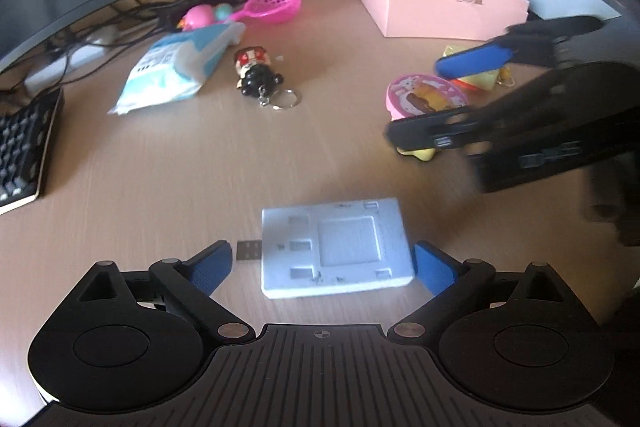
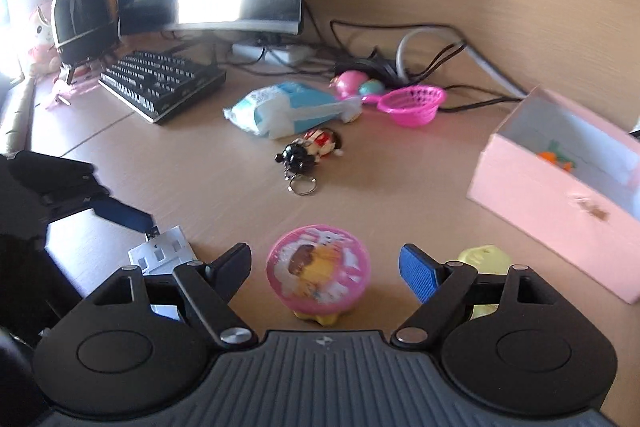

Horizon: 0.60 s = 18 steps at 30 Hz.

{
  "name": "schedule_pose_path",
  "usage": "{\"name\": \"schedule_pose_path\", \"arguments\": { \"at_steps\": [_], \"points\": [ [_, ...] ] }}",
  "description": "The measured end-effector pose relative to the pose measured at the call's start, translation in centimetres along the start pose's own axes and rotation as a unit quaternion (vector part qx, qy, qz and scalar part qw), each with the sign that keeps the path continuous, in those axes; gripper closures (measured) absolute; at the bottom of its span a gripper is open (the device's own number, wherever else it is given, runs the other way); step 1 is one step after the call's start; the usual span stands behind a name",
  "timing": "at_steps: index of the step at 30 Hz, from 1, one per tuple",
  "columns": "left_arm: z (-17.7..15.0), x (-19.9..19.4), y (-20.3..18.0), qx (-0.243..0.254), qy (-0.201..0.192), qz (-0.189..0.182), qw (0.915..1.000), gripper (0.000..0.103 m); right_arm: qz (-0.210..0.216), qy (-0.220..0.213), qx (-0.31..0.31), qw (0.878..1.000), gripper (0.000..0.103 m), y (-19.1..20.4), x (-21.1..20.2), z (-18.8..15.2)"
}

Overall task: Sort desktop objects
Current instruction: 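Grasp the pink-lidded yellow cup with the right gripper while the left holds the charger, then lower the cup and the charger into the pink box and open both grippers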

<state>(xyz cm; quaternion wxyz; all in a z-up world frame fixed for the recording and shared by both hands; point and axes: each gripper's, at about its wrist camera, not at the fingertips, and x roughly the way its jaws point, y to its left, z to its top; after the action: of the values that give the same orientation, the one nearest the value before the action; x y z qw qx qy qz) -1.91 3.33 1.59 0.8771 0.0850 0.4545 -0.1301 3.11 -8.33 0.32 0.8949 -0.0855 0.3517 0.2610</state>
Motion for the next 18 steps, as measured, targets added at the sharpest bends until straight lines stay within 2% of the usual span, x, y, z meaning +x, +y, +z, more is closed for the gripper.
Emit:
{"name": "schedule_pose_path", "arguments": {
  "at_steps": [2, 3, 4, 10, 13, 17, 18],
  "points": [
    [-0.1, -0.1, 0.0, -0.007, 0.002, 0.007, 0.9999, 0.003, -0.004, 0.007, -0.002, 1.0, 0.028, 0.2, 0.5, -0.2],
    [-0.4, -0.1, 0.0, -0.013, 0.004, 0.015, 0.9998, 0.003, -0.006, 0.012, -0.003, 1.0, 0.045, 0.2, 0.5, -0.4],
    [-0.4, 0.0, -0.1, -0.02, 0.006, 0.023, 0.9995, 0.003, -0.007, 0.015, -0.001, 1.0, 0.047, 0.3, 0.2, -0.5],
    [0.5, 1.1, -0.1, -0.062, 0.0, 0.051, 0.9968, 0.001, -0.029, 0.014, 0.012, 0.999, 0.047, -0.5, -2.8, -2.3],
    [1.3, 1.5, -0.5, -0.045, -0.007, 0.061, 0.9971, 0.001, -0.043, 0.016, 0.017, 0.999, 0.047, -1.0, -4.5, -3.5],
    [1.5, 1.5, -1.0, -0.03, -0.014, 0.051, 0.9981, 0.002, -0.06, 0.014, 0.029, 0.998, 0.047, -1.9, -6.4, -4.7],
    [1.5, 1.3, -1.2, -0.029, -0.018, 0.048, 0.9983, 0.007, -0.064, 0.012, 0.032, 0.997, 0.047, -2.1, -6.9, -4.9]
  ]
}}
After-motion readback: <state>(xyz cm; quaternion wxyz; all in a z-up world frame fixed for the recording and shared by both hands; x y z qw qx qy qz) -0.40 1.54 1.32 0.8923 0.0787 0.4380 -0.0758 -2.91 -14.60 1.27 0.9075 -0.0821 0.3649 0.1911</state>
